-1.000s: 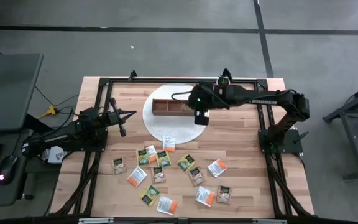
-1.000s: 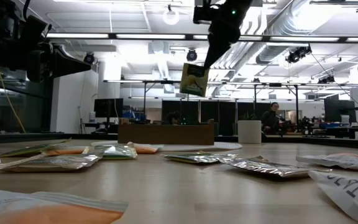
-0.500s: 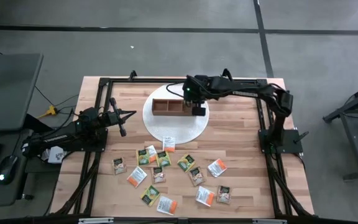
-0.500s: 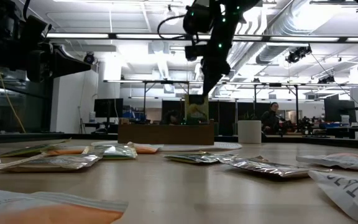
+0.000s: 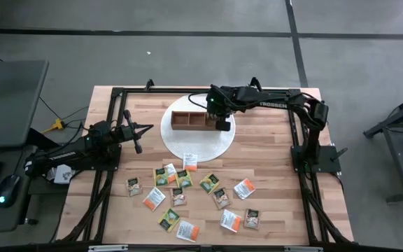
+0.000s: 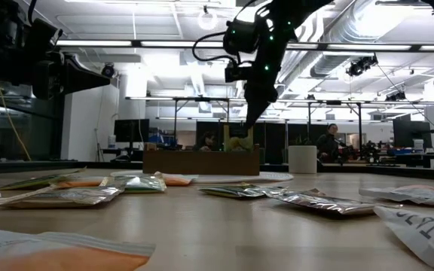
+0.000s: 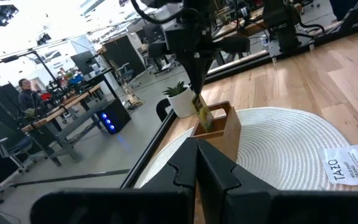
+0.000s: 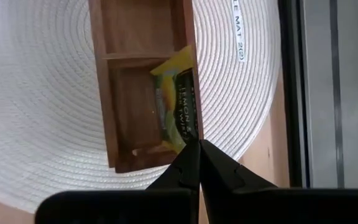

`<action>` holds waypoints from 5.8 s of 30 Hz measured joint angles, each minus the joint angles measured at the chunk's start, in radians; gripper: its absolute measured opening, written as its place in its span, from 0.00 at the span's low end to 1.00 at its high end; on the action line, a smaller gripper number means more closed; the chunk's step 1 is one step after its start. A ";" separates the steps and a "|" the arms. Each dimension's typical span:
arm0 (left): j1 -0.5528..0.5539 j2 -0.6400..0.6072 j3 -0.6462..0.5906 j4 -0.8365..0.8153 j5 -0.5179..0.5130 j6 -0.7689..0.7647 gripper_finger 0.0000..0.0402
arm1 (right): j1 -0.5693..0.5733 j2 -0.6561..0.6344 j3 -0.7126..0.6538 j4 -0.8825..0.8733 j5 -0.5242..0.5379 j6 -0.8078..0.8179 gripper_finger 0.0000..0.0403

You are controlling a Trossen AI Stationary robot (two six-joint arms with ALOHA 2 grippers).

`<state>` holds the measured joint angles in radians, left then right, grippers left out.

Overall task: Pick & Place Tea
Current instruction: Put the green tea bag into the right section of the wooden organizer

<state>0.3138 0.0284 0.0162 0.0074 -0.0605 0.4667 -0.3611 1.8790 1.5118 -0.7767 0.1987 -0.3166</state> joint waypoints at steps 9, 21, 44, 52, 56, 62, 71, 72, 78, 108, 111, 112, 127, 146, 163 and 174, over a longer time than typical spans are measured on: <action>0.000 0.000 0.000 0.000 0.000 0.000 0.00 | -0.006 0.000 -0.021 0.027 -0.006 0.001 0.00; 0.000 0.000 0.000 0.000 0.000 0.000 0.00 | -0.006 0.019 -0.022 0.024 -0.007 0.026 0.02; 0.000 0.000 0.000 0.000 0.000 0.000 0.00 | 0.122 -0.121 0.000 -0.197 -0.054 0.506 0.46; 0.000 0.000 0.000 0.000 0.000 0.000 0.00 | 0.240 -0.140 -0.156 -0.114 -0.270 0.863 0.46; 0.000 0.000 0.000 0.000 0.000 0.000 0.00 | 0.311 -0.140 -0.283 0.047 -0.343 1.019 0.46; 0.000 0.000 0.000 0.000 0.000 0.000 0.00 | 0.417 -0.140 -0.394 0.275 -0.385 1.169 0.49; 0.000 0.000 0.000 0.000 0.000 0.000 0.00 | 0.520 -0.141 -0.468 0.396 -0.350 1.223 0.59; 0.000 0.000 0.000 0.000 0.000 0.000 0.00 | 0.527 -0.141 -0.471 0.400 -0.350 1.241 0.60; 0.000 0.000 0.000 0.000 0.000 0.000 0.00 | 0.547 -0.134 -0.463 0.436 -0.301 1.331 0.63; 0.000 0.000 0.000 0.000 0.000 0.000 0.00 | 0.550 0.038 -0.399 0.514 -0.399 1.499 0.63; 0.000 0.000 0.000 0.000 0.000 0.000 0.00 | 0.550 0.039 -0.399 0.515 -0.400 1.505 0.62; 0.000 0.000 0.000 0.000 0.000 0.000 0.00 | 0.550 0.039 -0.399 0.516 -0.400 1.505 0.62; 0.000 0.000 0.000 0.000 0.000 0.000 0.00 | 0.550 0.082 -0.399 0.546 -0.427 1.532 0.38; 0.000 0.000 0.000 0.000 0.000 0.000 0.00 | 0.548 0.084 -0.402 0.536 -0.423 1.539 0.01; 0.000 0.000 0.000 0.000 0.000 0.000 0.00 | 0.538 0.062 -0.270 0.371 -0.362 1.396 0.00; 0.000 0.000 0.000 0.000 0.000 0.000 0.00 | 0.538 0.058 -0.007 -0.019 -0.255 1.191 0.00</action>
<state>0.3139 0.0284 0.0158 0.0073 -0.0605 0.4664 0.1772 1.9369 1.5048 -0.7959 -0.0565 0.8740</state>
